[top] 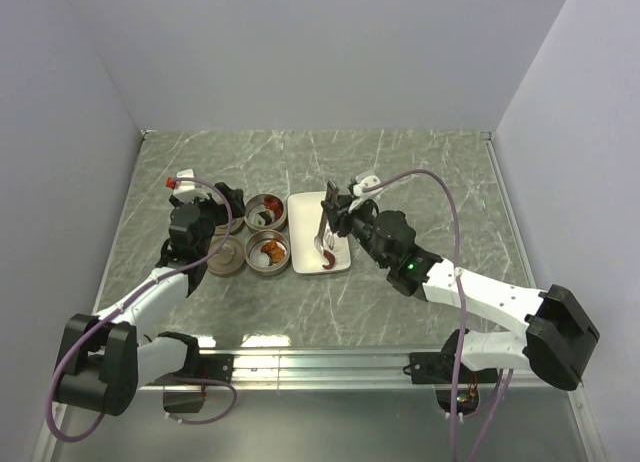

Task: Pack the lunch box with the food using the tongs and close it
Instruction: Pick up the food using the clamp

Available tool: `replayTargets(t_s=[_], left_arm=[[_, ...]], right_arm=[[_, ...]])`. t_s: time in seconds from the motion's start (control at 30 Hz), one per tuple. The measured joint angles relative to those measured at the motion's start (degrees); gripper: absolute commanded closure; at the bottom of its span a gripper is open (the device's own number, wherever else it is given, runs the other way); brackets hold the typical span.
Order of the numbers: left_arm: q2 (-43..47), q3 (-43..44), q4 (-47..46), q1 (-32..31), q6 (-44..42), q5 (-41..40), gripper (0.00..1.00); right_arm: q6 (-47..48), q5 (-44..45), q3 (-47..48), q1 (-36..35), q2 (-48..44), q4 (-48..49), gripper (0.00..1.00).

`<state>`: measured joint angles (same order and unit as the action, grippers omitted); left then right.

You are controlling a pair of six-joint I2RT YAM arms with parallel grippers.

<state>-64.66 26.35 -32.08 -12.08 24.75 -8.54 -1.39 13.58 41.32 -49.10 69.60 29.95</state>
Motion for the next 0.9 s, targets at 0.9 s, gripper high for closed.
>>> replayTargets(t_s=[0.9], left_arm=[[0.0,0.0,0.0,0.0,0.0,0.35,0.01]], right_arm=[[-0.42,0.98,-0.7,-0.15,3.08,-1.7,0.81]])
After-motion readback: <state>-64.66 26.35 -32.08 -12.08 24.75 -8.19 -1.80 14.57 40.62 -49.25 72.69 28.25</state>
